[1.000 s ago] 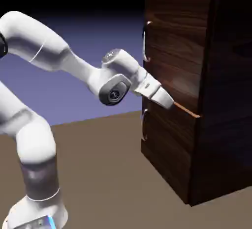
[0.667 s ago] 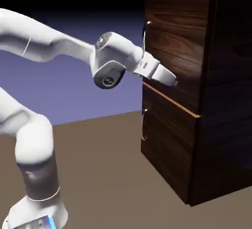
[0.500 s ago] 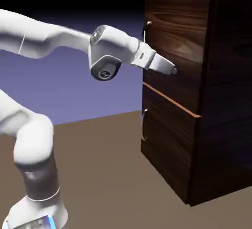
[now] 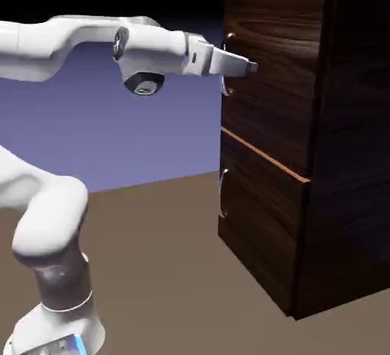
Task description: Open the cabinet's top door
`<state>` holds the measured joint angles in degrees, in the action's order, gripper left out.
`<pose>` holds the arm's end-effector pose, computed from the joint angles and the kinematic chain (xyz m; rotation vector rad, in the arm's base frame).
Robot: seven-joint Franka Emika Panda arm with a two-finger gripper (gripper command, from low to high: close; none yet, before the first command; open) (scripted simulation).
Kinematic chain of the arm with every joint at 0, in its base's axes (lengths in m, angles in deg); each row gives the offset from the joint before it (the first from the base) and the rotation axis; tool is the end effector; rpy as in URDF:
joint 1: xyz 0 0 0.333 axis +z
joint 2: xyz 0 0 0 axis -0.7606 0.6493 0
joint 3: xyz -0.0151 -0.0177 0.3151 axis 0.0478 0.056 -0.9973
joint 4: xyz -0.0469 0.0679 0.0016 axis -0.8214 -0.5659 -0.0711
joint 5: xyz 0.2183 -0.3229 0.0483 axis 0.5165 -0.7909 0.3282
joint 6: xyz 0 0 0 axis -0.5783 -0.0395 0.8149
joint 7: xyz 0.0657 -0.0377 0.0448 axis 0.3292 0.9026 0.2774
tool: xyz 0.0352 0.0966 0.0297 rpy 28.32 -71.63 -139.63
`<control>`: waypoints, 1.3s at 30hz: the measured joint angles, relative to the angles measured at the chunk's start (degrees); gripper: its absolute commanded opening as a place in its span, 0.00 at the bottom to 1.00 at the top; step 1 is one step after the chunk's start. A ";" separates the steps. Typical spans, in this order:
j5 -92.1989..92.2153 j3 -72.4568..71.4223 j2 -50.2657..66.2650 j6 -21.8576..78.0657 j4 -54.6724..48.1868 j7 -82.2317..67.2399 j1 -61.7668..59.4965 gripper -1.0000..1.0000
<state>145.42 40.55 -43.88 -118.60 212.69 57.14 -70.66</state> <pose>0.3415 0.0638 0.6381 -1.8877 0.8489 -1.6544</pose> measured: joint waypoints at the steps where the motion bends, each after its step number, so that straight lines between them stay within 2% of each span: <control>1: 2.49 -1.06 -0.47 -0.23 -0.55 -1.60 -0.67 0.50; 23: 57.32 -24.30 -10.86 -5.40 -12.67 -36.77 -15.36 0.50; 29: 60.10 -28.39 -9.92 -2.17 -17.20 -37.76 -24.07 0.50; 30: 60.34 -29.26 -9.58 -1.29 -18.28 -37.70 -26.22 0.00; 32: 60.34 -29.26 -9.58 -1.28 -18.28 -37.70 -26.23 0.00; 39: 57.46 -19.34 -11.74 5.80 -7.13 -39.85 -11.69 0.00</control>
<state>202.88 21.21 -55.62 -112.80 205.56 17.29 -82.35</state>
